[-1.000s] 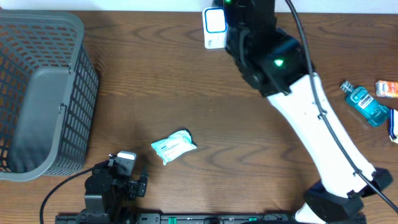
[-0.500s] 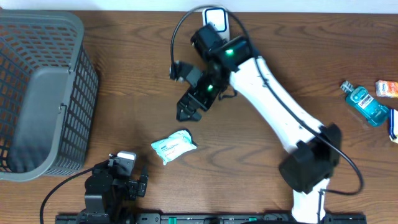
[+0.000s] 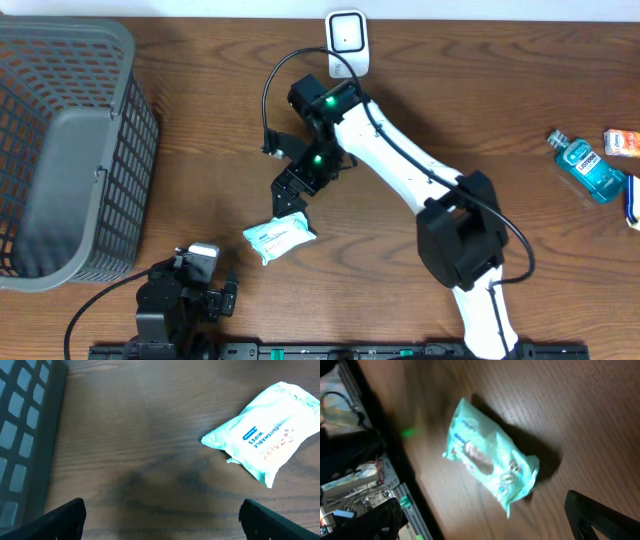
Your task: Scan the item barcode
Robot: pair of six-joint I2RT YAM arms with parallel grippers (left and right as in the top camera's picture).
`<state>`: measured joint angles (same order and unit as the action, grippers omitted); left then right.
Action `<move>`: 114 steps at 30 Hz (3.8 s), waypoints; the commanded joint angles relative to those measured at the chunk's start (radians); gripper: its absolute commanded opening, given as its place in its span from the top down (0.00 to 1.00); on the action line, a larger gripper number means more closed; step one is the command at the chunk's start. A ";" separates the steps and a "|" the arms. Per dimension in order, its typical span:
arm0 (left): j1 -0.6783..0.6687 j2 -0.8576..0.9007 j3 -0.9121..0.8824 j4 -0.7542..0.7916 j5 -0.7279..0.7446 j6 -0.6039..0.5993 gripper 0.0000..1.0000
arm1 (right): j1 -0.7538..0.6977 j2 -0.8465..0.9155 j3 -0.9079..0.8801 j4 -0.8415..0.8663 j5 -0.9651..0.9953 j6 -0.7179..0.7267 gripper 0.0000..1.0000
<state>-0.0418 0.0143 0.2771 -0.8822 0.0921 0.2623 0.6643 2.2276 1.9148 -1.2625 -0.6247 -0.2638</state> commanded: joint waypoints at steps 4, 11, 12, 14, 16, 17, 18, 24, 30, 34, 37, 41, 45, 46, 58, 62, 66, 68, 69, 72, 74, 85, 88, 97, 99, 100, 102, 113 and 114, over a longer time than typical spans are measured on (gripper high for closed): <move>0.003 -0.003 -0.014 -0.029 0.002 -0.002 0.02 | 0.018 0.085 -0.014 0.018 0.087 0.100 0.01; 0.003 -0.003 -0.014 -0.029 0.002 -0.002 0.02 | 0.029 0.103 -0.014 0.052 0.145 0.137 0.01; 0.003 -0.003 -0.014 -0.029 0.002 -0.002 0.02 | 0.031 0.103 -0.015 0.055 0.145 0.137 0.01; 0.003 -0.003 -0.014 -0.029 0.002 -0.002 0.02 | 0.032 0.103 -0.021 0.065 0.145 0.137 0.01; 0.003 -0.003 -0.014 -0.029 0.002 -0.002 0.02 | 0.039 0.103 -0.040 0.085 0.144 0.137 0.01; 0.003 -0.003 -0.014 -0.029 0.002 -0.002 0.02 | 0.045 0.103 -0.053 0.100 0.144 0.137 0.01; 0.003 -0.003 -0.014 -0.029 0.002 -0.002 0.02 | 0.053 0.103 -0.072 0.121 0.145 0.137 0.01; 0.003 -0.003 -0.014 -0.029 0.002 -0.002 0.02 | 0.097 0.103 -0.169 0.225 0.145 0.204 0.54; 0.003 -0.003 -0.014 -0.029 0.002 -0.002 0.02 | 0.122 0.103 -0.193 0.253 0.144 0.309 0.99; 0.003 -0.003 -0.014 -0.029 0.002 -0.002 0.02 | 0.112 0.103 -0.182 0.160 0.106 0.431 0.98; 0.003 -0.003 -0.014 -0.029 0.002 -0.002 0.02 | 0.067 0.103 -0.157 -0.055 -0.088 0.542 0.99; 0.003 -0.003 -0.014 -0.029 0.002 -0.002 0.02 | -0.005 0.103 -0.154 -0.256 -0.299 0.542 0.99; 0.003 -0.003 -0.014 -0.029 0.002 -0.002 0.02 | -0.077 0.103 -0.154 -0.403 -0.333 0.639 0.99; 0.003 -0.003 -0.014 -0.029 0.002 -0.002 0.02 | -0.091 0.103 -0.154 -0.427 -0.325 0.663 0.98; 0.003 -0.003 -0.014 -0.029 0.002 -0.002 0.02 | -0.153 0.103 -0.155 -0.440 -0.296 0.863 0.98; 0.003 -0.003 -0.014 -0.029 0.002 -0.002 0.02 | -0.153 0.103 -0.155 -0.440 -0.275 1.029 0.98; 0.003 -0.003 -0.014 -0.029 0.002 -0.002 0.02 | -0.155 0.103 -0.155 -0.440 -0.275 1.228 0.99; 0.003 -0.003 -0.014 -0.029 0.002 -0.002 0.02 | -0.161 0.103 -0.155 -0.440 -0.275 1.283 0.99; 0.003 -0.003 -0.014 -0.029 0.002 -0.002 0.02 | -0.162 0.103 -0.155 -0.440 -0.275 1.295 0.98; 0.003 -0.003 -0.014 -0.029 0.002 -0.002 0.02 | -0.163 0.103 -0.155 -0.440 -0.280 1.321 0.98; 0.003 -0.003 -0.014 -0.029 0.002 -0.002 0.02 | -0.163 0.103 -0.155 -0.440 -0.283 1.334 0.99; 0.003 -0.003 -0.014 -0.029 0.002 -0.002 0.02 | -0.196 0.103 -0.155 -0.439 -0.217 1.266 0.98; 0.003 -0.003 -0.014 -0.029 0.002 -0.002 0.02 | -0.206 0.103 -0.155 -0.440 -0.212 1.266 0.96; 0.003 -0.003 -0.014 -0.029 0.002 -0.002 0.02 | -0.240 0.103 -0.156 -0.440 -0.044 1.581 0.95; 0.003 -0.003 -0.014 -0.029 0.002 -0.002 0.02 | -0.240 0.103 -0.156 -0.440 -0.039 1.584 0.96; 0.003 -0.003 -0.014 -0.029 0.002 -0.002 0.02 | -0.240 0.103 -0.156 -0.440 -0.039 1.593 0.97; 0.003 -0.003 -0.014 -0.029 0.002 -0.002 0.02 | -0.242 0.103 -0.156 -0.440 -0.038 1.627 0.96; 0.003 -0.003 -0.014 -0.029 0.002 -0.002 0.02 | -0.291 0.103 -0.156 -0.225 0.043 1.849 0.41; 0.003 -0.003 -0.014 -0.029 0.002 -0.002 0.02 | -0.299 0.103 -0.156 -0.193 0.043 1.849 0.23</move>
<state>-0.0418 0.0143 0.2771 -0.8822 0.0921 0.2623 0.3878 2.3169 1.7512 -1.4937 -0.6094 1.5158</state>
